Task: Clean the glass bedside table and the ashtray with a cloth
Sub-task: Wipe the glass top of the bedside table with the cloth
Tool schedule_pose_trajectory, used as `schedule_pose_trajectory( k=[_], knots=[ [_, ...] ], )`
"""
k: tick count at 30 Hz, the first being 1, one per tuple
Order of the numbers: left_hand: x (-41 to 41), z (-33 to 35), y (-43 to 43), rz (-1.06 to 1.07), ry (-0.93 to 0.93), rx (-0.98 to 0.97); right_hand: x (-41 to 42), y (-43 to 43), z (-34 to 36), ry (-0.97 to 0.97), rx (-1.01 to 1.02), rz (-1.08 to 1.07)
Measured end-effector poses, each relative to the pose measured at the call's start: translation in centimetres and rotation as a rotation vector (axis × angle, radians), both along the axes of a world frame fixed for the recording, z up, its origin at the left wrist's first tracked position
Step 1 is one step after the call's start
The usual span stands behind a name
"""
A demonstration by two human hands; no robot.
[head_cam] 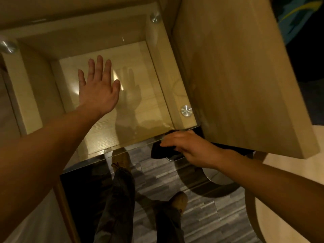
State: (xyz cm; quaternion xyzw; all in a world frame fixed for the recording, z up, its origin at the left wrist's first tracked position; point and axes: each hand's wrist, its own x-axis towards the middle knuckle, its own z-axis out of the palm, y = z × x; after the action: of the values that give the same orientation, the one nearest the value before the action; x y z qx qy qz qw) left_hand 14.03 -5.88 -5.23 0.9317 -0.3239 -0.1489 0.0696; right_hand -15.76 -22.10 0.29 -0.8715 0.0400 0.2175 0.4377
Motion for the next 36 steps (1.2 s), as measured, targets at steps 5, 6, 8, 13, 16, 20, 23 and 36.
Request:
schedule_pose_trajectory(
  k=[5,6,8,13,16,20,23,36],
  knots=[
    [-3.4,1.9,-2.5,-0.037,-0.007,-0.137,2.3,-3.4,5.3,0.23,0.286,-0.33],
    [-4.2,2.0,-3.4,-0.059,-0.005,-0.138,3.1,-4.3,5.9,0.204,0.293,-0.408],
    [-5.0,1.6,-4.8,-0.074,0.01,-0.113,5.2,-6.3,6.7,0.129,0.302,-0.557],
    [-4.8,-0.2,-5.7,-0.069,-0.017,-0.021,12.9,-11.4,6.3,-0.063,0.202,-0.682],
    [-4.8,-0.6,-5.9,-0.07,-0.019,-0.019,18.4,-13.9,4.6,-0.162,0.116,-0.671],
    [-4.8,-0.6,-5.7,-0.076,0.0,-0.01,25.9,-16.0,2.2,-0.228,0.019,-0.584],
    [-4.7,-0.7,-5.8,-0.075,0.027,-0.012,31.1,-17.9,1.3,-0.274,-0.106,-0.467],
    [-3.6,-0.8,-6.5,-0.085,0.033,0.009,35.5,-20.3,-2.7,-0.19,-0.528,0.091]
  ],
)
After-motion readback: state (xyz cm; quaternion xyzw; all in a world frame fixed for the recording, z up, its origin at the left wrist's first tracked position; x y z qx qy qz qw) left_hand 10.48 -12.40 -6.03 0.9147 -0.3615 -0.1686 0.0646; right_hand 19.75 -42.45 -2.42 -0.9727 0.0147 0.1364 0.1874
